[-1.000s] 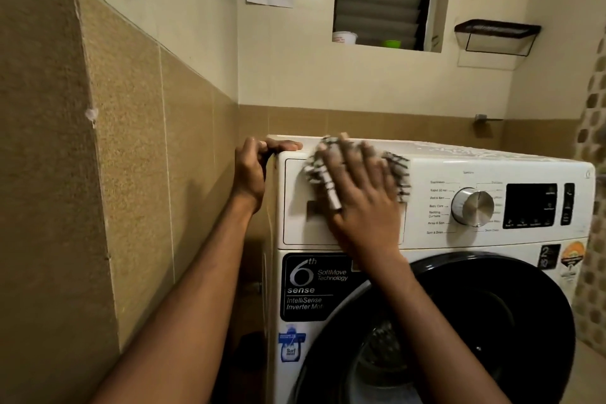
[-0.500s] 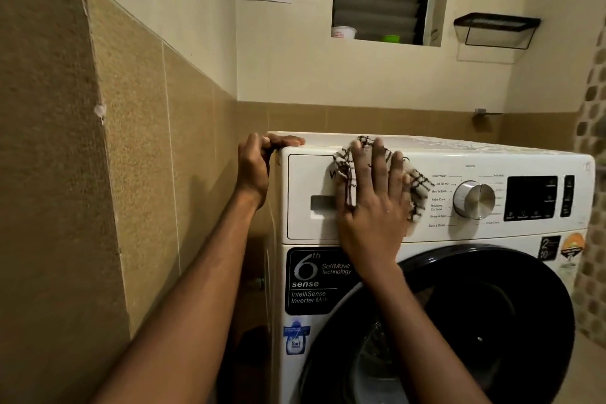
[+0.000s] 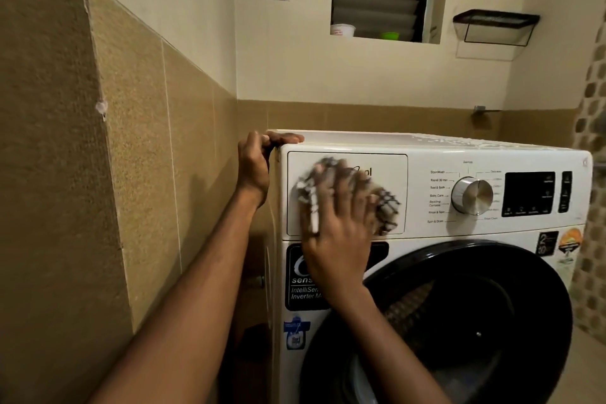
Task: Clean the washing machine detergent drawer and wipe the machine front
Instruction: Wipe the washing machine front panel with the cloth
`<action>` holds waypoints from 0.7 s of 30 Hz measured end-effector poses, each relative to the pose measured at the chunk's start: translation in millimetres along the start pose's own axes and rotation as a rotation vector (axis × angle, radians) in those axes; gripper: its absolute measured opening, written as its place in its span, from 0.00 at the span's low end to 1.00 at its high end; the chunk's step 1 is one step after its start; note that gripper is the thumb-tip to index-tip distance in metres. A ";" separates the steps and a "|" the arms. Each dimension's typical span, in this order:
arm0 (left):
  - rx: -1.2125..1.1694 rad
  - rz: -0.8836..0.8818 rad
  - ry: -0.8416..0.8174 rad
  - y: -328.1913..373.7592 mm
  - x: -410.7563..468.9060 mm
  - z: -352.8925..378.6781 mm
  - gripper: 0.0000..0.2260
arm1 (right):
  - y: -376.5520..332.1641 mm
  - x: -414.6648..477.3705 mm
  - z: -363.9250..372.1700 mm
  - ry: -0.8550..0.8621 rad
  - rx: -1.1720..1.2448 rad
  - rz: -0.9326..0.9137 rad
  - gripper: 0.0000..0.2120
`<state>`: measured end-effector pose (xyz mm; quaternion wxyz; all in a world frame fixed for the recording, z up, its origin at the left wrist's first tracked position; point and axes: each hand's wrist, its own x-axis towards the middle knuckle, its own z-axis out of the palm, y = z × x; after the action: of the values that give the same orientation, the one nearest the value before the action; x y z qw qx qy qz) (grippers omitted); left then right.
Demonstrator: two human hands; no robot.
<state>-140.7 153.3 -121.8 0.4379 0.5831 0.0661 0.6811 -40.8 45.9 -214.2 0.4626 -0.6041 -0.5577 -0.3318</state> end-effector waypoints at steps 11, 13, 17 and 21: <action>0.035 0.044 0.032 -2.9 -0.2 0.5 0.23 | -0.9 -19.0 3.1 0.018 0.138 0.300 0.31; 0.025 0.027 0.024 -2.7 0.2 1.0 0.23 | 14.3 -36.7 7.1 -0.064 -0.055 -0.159 0.32; 0.009 0.029 0.038 -3.5 -0.9 0.7 0.23 | 41.3 -12.2 -2.4 0.072 0.098 0.239 0.29; 0.005 0.044 0.060 -4.8 -1.6 3.5 0.23 | 11.9 14.4 -6.7 0.054 0.145 0.460 0.30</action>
<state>-135.4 153.7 -124.8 0.4194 0.5648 0.0681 0.7074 -26.1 45.5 -200.8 0.5829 -0.6712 -0.4153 -0.1929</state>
